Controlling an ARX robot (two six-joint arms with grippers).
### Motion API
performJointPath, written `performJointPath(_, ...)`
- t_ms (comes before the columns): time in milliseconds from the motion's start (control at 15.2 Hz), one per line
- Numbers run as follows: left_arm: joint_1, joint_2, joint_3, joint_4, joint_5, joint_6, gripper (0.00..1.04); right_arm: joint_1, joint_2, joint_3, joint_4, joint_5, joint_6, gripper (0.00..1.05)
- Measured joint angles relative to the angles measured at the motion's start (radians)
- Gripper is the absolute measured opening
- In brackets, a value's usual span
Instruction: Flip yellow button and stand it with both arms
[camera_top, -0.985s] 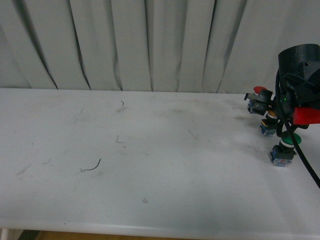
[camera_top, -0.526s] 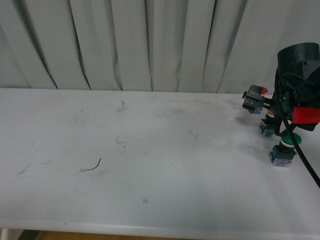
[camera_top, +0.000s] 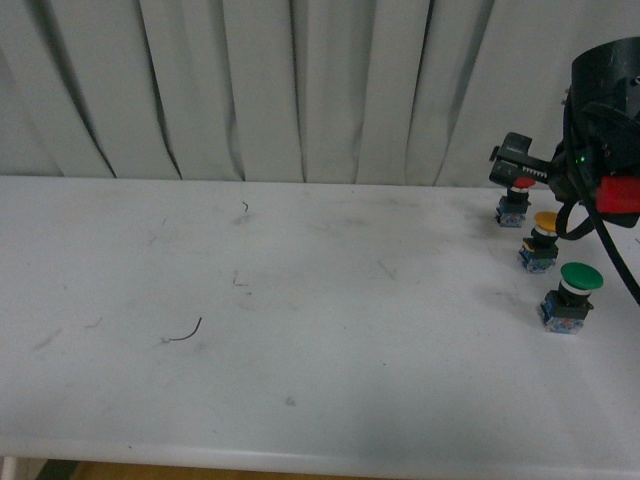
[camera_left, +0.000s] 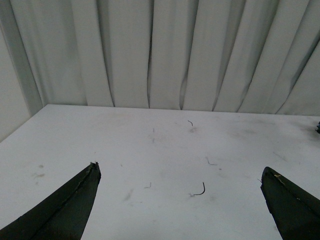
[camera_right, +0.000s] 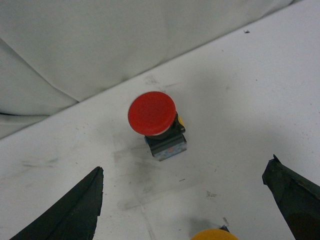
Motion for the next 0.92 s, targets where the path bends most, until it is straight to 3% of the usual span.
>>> performJointPath(131, 0.0, 0.0, 0.0, 0.0, 0.0, 0.0, 0.98, -0.002, -0.112, -0.078, 0.052, -0.036, -0.023, 0.98)
performJointPath(197, 0.0, 0.0, 0.0, 0.0, 0.0, 0.0, 0.98, -0.027, -0.373, -0.304, 0.207, -0.101, -0.065, 0.98)
performJointPath(328, 0.0, 0.0, 0.0, 0.0, 0.0, 0.0, 0.98, -0.052, -0.61, -0.499, 0.333, -0.204, -0.111, 0.95)
performJointPath(394, 0.0, 0.0, 0.0, 0.0, 0.0, 0.0, 0.98, -0.059, -0.717, -0.625, 0.447, -0.25, -0.209, 0.83)
performJointPath(460, 0.0, 0.0, 0.0, 0.0, 0.0, 0.0, 0.98, -0.058, -0.881, -0.792, 0.448, -0.259, -0.309, 0.68)
performJointPath(591, 0.0, 0.0, 0.0, 0.0, 0.0, 0.0, 0.98, -0.058, -1.136, -1.009, 0.384, -0.261, -0.373, 0.46)
performJointPath(920, 0.0, 0.0, 0.0, 0.0, 0.0, 0.0, 0.98, -0.058, -1.347, -1.193, 0.388, -0.261, -0.389, 0.24)
